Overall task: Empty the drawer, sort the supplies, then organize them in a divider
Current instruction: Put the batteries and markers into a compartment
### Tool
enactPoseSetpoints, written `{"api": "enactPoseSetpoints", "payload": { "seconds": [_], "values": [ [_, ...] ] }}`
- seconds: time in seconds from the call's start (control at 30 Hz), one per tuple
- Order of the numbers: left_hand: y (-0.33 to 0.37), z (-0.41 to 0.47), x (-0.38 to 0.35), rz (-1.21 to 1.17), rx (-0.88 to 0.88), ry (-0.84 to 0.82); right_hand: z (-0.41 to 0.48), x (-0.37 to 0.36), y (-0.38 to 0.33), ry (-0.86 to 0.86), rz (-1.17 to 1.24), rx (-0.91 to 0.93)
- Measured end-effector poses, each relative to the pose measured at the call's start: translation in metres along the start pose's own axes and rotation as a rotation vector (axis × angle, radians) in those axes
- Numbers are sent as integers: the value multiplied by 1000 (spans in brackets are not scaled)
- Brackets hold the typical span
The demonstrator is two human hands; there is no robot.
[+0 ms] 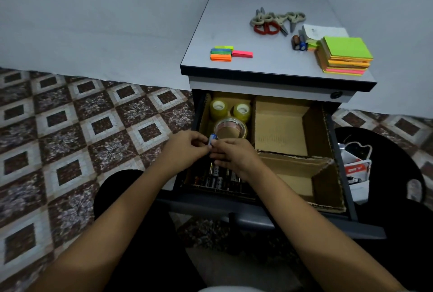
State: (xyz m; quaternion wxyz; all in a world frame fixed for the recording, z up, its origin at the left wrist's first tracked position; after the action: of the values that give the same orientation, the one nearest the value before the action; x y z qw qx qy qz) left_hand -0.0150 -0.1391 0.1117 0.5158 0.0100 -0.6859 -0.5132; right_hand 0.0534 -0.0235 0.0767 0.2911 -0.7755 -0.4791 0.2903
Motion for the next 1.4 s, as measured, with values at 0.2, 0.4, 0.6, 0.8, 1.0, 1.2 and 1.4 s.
{"api": "enactPoseSetpoints", "payload": {
  "seconds": [0.2,0.4,0.6,0.8,1.0,1.2,1.4],
  "values": [
    [-16,14,12,99,-65,223,8,1,12,87,-180,-69],
    [-34,26,-16,17,-31,132,33,-4,21,294,-421,-142],
    [-43,26,-22,-55,-7,122,37,-6,23,388,-600,-37],
    [-42,22,-23,-104,4,155,34,-5,23,442,-721,26],
    [-40,21,-24,-141,17,161,28,-4,24,349,-805,35],
    [-41,20,-24,-163,23,169,34,-6,27,385,-904,45],
    [-41,20,-23,-174,29,185,33,-7,26,386,-909,62]
  ]
}}
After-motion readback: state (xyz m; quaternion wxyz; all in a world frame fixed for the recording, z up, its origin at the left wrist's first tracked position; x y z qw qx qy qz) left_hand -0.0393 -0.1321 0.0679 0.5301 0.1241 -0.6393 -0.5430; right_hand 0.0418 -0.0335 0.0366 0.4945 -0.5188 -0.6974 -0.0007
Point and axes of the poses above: each hand's wrist, its own z-axis towards the middle knuckle, its own x-axis out of the back of the hand, y = z × x, the point moved 4 cm from there along z, towards the middle knuckle, and after that the axes turned 13 degrees about -x, right-handed, at the moved point
